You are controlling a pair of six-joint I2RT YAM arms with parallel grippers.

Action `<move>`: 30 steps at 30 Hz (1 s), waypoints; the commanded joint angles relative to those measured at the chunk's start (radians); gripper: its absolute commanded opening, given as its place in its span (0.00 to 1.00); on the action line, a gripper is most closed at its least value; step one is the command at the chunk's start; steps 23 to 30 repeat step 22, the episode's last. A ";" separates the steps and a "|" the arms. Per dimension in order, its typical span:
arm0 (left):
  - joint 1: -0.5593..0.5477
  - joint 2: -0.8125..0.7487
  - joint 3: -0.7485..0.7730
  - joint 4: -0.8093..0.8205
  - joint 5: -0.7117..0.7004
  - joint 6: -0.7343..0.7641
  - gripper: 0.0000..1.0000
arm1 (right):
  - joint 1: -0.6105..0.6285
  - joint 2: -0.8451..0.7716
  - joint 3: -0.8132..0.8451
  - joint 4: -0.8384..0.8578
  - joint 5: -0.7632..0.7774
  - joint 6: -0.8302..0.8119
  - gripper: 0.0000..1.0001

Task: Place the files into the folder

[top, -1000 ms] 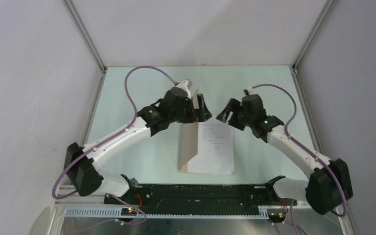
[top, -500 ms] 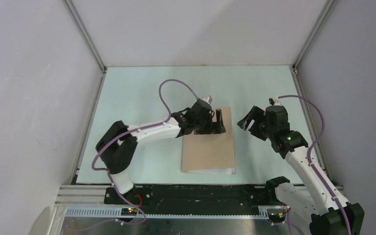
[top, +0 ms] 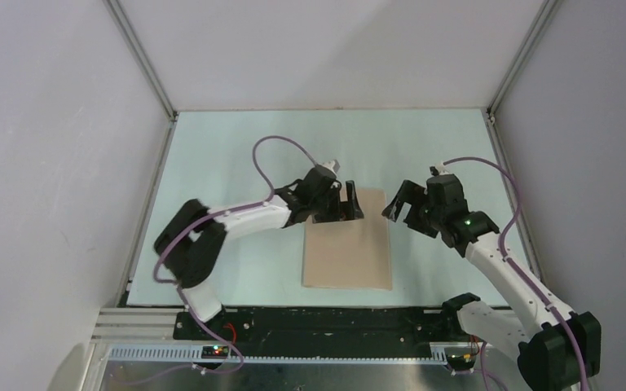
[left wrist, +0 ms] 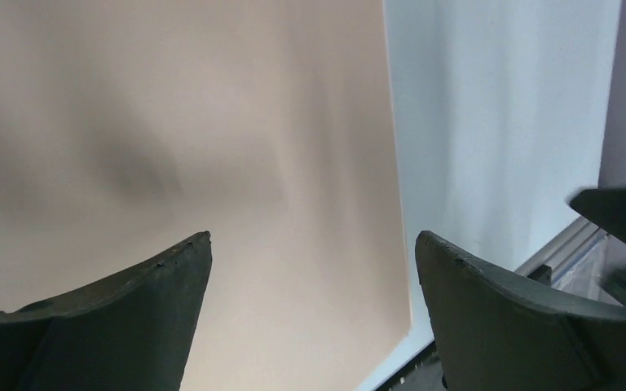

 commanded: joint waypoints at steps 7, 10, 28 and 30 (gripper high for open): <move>0.095 -0.444 0.139 -0.433 -0.292 0.259 1.00 | 0.055 0.050 0.145 0.107 -0.067 -0.027 0.99; 0.111 -0.529 0.128 -0.490 -0.381 0.308 1.00 | 0.059 0.050 0.151 0.141 -0.082 -0.020 0.99; 0.171 -0.624 0.109 -0.500 -0.390 0.331 1.00 | 0.060 0.088 0.179 0.185 -0.068 -0.027 1.00; 0.171 -0.624 0.109 -0.500 -0.390 0.331 1.00 | 0.060 0.088 0.179 0.185 -0.068 -0.027 1.00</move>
